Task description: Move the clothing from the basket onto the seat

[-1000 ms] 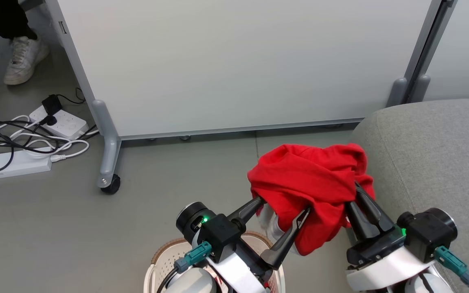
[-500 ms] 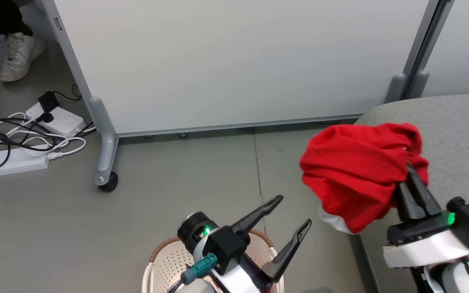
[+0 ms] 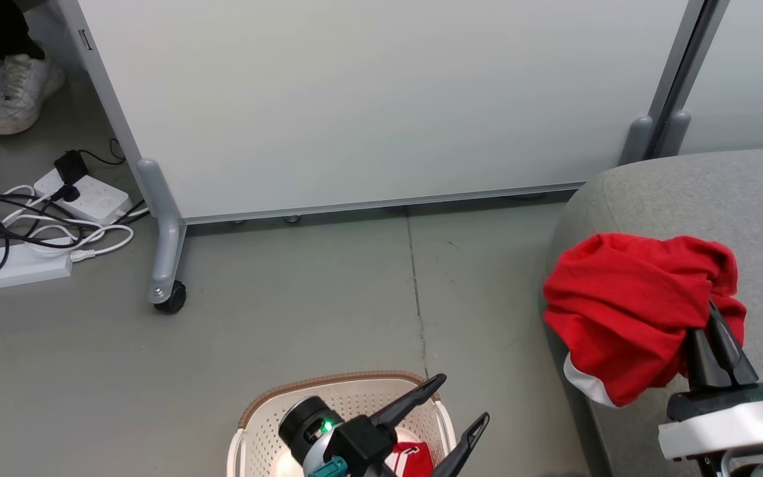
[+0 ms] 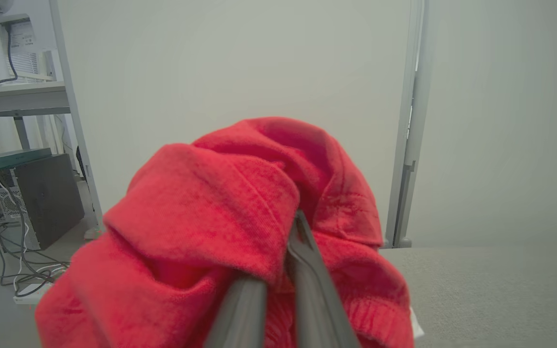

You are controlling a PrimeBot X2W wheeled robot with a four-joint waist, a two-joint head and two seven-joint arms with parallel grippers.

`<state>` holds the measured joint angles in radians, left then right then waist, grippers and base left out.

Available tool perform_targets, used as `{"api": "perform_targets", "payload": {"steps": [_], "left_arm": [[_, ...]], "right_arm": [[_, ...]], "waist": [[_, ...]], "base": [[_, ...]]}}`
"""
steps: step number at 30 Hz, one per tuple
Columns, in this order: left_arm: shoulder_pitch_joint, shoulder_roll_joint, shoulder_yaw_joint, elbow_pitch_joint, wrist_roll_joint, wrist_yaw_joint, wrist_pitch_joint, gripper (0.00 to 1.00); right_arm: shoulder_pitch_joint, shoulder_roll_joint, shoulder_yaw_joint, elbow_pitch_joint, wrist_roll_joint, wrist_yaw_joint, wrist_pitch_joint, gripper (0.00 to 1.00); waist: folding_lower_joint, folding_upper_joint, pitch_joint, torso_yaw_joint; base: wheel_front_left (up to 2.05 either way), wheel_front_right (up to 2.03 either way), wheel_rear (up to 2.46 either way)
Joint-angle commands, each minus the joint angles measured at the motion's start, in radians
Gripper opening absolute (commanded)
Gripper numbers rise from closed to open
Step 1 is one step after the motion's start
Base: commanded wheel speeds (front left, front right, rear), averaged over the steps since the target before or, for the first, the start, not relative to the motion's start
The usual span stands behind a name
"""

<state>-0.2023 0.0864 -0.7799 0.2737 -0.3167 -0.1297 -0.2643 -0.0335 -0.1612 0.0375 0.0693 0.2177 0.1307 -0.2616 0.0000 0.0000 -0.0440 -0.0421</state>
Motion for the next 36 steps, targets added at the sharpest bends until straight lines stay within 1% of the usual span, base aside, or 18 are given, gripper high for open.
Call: {"api": "perform_targets", "payload": {"steps": [1,6,12,29,36], "left_arm": [[0.017,0.009,0.006,0.009,0.002,-0.001,0.001,1.0],[0.043,0.005,0.039,0.027,-0.003,-0.001,0.001,1.0],[0.062,-0.001,0.062,0.05,0.017,-0.001,0.001,1.0],[0.079,-0.017,0.079,0.065,0.024,-0.001,0.001,1.0],[0.075,-0.019,0.083,0.07,0.027,-0.001,0.001,1.0]], "right_arm": [[0.013,0.004,-0.011,0.006,-0.003,0.0,-0.004,0.0],[0.033,0.012,-0.019,0.035,-0.001,0.0,-0.004,0.0],[0.041,0.016,-0.018,0.065,0.01,0.0,-0.004,0.0],[0.033,0.01,-0.006,0.083,0.026,0.0,-0.004,0.0],[0.029,0.006,-0.01,0.079,0.028,0.0,-0.004,0.0]], "waist": [[0.0,0.0,0.001,-0.003],[0.0,0.0,0.001,-0.01],[0.0,0.0,0.0,-0.011],[0.0,0.0,-0.006,-0.008],[0.0,0.0,-0.006,-0.018]], "base": [[0.0,0.0,0.0],[0.0,0.0,0.0],[0.0,0.0,0.0],[0.0,0.0,0.0],[0.0,0.0,0.0]]}}
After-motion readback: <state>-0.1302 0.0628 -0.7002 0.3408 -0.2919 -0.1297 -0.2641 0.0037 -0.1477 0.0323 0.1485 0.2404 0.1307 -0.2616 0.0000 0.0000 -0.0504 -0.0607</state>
